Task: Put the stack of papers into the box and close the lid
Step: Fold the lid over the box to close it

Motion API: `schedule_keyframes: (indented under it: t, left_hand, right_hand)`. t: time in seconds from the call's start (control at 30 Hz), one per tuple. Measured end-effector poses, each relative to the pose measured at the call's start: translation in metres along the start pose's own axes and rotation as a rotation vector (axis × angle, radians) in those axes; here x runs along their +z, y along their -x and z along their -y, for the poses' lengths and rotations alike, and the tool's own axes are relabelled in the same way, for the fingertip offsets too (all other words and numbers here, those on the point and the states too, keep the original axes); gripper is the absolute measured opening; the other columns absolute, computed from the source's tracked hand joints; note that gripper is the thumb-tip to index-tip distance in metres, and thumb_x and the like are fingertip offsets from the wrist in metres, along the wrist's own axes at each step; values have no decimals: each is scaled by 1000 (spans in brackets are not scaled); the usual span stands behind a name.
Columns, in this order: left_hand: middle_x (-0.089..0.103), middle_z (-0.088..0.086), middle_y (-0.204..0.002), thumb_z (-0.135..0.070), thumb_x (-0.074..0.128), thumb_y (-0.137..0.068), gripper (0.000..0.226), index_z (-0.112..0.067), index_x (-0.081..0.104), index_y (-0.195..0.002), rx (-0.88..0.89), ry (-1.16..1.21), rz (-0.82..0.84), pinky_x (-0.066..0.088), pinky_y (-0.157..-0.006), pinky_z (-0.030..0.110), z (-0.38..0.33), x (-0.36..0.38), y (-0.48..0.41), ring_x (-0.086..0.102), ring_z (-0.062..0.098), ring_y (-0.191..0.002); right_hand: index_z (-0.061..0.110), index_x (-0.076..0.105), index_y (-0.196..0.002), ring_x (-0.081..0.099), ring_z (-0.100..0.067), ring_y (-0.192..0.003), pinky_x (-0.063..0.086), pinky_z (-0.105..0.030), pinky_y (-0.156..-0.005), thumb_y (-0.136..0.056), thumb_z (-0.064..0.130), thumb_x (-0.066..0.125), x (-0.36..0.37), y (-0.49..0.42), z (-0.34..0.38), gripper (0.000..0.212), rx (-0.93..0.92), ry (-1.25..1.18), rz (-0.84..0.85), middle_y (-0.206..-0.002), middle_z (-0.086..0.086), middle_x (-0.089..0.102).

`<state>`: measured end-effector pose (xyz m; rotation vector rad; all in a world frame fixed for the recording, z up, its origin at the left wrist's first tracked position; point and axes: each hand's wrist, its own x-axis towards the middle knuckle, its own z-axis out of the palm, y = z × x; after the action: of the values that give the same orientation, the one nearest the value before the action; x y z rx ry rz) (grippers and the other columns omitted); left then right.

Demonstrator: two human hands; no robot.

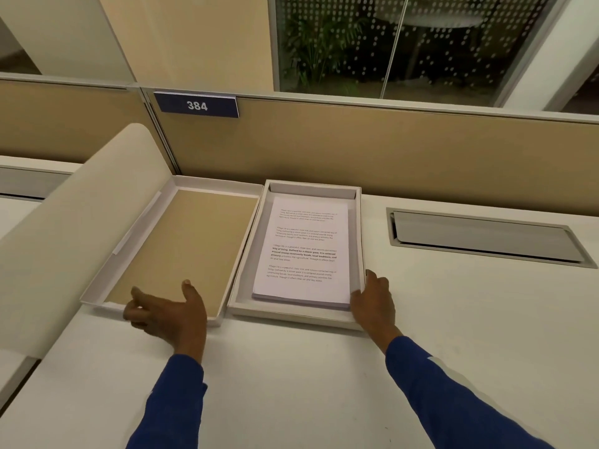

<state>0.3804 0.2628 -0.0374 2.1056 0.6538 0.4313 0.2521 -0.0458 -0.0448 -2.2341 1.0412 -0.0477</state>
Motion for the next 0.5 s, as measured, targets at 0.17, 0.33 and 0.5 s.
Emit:
schedule_keyframes:
  t: [0.17, 0.33, 0.5]
  left_hand:
    - [27, 25, -151, -29, 74, -83, 86, -7, 27, -151, -111, 27, -54, 44, -104, 57, 10, -4, -14, 39, 44, -128]
    - [38, 24, -141, -24, 64, -86, 60, -1, 42, -136, -398, 31, 122, 52, -90, 54, 22, -8, -14, 51, 45, -121]
    - [46, 19, -141, -4, 53, -89, 65, -14, 34, -151, -291, 246, 120, 50, -91, 46, 8, -11, -12, 59, 41, -115]
  right_hand:
    - [13, 37, -150, 58, -31, -118, 53, -39, -92, -100, 18, 55, 1, -2, -3, 53, -9, 4, 4, -136, -14, 49]
    - [12, 38, -149, 59, -31, -117, 55, -40, -94, -100, 17, 55, 3, -2, -4, 52, -24, 17, 7, -135, -15, 49]
    - [11, 39, -147, 59, -32, -115, 55, -40, -94, -100, 16, 55, 3, -1, -3, 50, -27, 18, 8, -133, -15, 50]
